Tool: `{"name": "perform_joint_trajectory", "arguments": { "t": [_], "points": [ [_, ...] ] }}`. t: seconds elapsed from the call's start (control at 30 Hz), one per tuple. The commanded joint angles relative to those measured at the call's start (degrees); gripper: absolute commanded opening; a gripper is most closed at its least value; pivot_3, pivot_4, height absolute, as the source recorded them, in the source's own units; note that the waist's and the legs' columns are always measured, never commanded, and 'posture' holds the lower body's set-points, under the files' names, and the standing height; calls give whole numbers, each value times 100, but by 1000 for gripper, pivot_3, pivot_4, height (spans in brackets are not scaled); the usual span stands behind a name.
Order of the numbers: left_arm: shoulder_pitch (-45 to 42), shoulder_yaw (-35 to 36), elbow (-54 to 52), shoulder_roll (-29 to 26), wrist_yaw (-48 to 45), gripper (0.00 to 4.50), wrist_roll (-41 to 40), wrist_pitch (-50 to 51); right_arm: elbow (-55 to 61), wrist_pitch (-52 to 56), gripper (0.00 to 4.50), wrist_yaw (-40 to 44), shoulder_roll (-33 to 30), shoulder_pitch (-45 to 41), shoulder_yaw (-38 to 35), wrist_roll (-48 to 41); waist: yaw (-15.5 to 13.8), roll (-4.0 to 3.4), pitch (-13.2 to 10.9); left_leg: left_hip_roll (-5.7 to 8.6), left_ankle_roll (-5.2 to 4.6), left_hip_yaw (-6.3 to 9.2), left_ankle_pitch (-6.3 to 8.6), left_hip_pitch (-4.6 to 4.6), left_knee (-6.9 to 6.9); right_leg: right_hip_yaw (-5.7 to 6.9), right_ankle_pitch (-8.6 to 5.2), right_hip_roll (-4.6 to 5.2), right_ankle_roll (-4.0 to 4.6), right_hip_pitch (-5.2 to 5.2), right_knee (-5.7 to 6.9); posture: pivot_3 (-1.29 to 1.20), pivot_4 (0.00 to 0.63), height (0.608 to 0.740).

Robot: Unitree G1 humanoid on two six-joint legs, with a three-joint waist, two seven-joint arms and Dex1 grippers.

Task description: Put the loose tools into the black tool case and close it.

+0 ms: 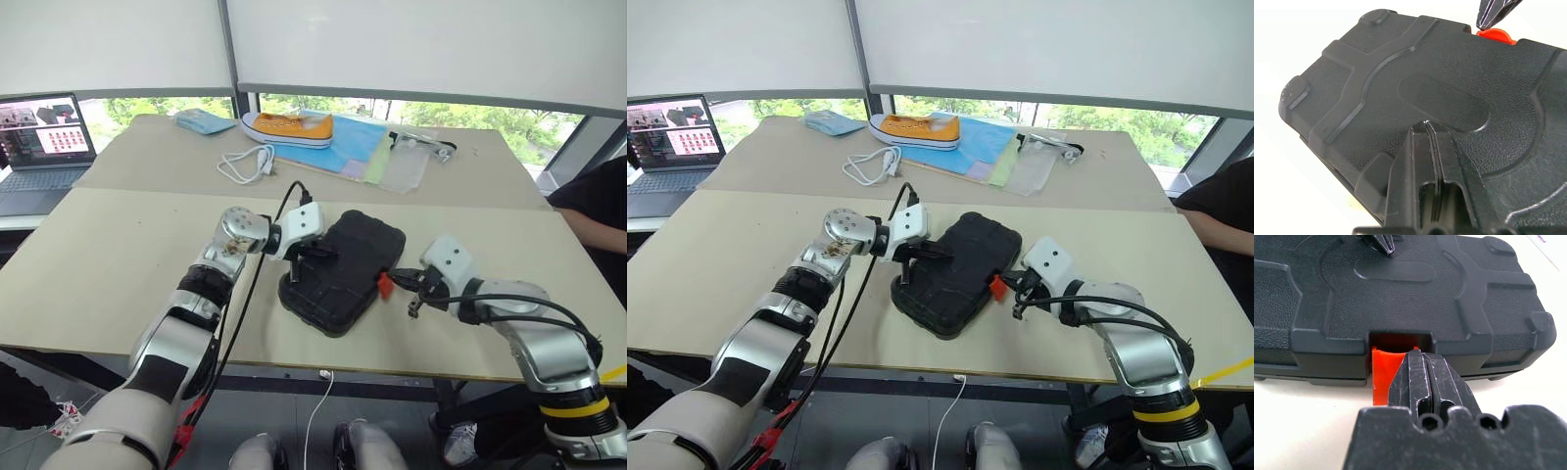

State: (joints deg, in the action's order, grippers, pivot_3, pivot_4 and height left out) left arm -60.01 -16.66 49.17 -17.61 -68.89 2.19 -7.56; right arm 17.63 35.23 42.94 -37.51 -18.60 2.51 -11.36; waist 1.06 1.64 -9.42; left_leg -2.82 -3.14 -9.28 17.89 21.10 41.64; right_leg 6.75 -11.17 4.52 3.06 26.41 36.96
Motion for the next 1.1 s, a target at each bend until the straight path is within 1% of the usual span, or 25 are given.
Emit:
{"name": "perform_joint_trajectory", "arguments": {
  "t": [0.03,0.17,0.27,0.4,0.53,0.7,0.83,0.9,0.97,1.1],
  "points": [
    [225,-148,200,-56,-46,7,242,73,210,-65,0,43,-63,11,30,-28,0,1,1,0,0,0,0,0,0,0,0,0,0,0,0,0,150,718],
    [299,-6,171,-289,-76,7,175,129,378,30,0,280,-519,332,-469,-248,-15,0,1,0,0,1,0,2,-1,2,0,0,1,1,-1,0,150,718],
    [320,23,171,-328,-57,7,194,110,331,-150,0,352,-696,563,-574,-257,-26,0,1,1,-2,1,1,3,-2,4,-1,0,1,1,-6,0,150,718],
    [310,62,137,-290,-13,7,194,136,331,-233,0,237,-564,505,-515,-259,-29,0,1,2,-4,0,2,2,-2,2,0,5,0,-2,-7,0,150,718],
    [300,55,58,-246,-30,7,180,152,195,-212,0,128,-323,305,-144,-122,-31,0,1,2,-3,2,2,2,-2,3,0,4,0,-2,-6,0,150,718],
    [231,35,92,-187,-16,7,209,121,-302,-273,0,3,34,116,327,112,-20,0,2,5,-4,0,2,5,-1,6,0,1,0,-3,-9,0,150,718],
    [168,34,111,-170,-22,7,222,99,-516,-403,0,-78,198,117,510,292,12,4,4,0,0,-2,0,2,-1,0,0,4,0,-2,-7,0,150,718],
    [149,39,107,-168,-28,7,224,104,-533,-424,0,-116,249,125,491,288,-9,3,4,0,5,-1,-3,3,-5,2,0,2,1,4,-3,0,150,718],
    [143,32,102,-182,-29,7,243,80,-354,-354,0,-82,156,171,352,226,-19,3,4,1,7,-1,-4,7,-6,6,-1,-4,1,8,-3,0,150,718],
    [188,7,79,-237,-55,7,267,7,242,-6,0,222,-394,310,-238,-120,-37,3,4,8,2,-2,-1,11,-5,4,-1,-3,1,8,-6,0,150,718]
  ]
}}
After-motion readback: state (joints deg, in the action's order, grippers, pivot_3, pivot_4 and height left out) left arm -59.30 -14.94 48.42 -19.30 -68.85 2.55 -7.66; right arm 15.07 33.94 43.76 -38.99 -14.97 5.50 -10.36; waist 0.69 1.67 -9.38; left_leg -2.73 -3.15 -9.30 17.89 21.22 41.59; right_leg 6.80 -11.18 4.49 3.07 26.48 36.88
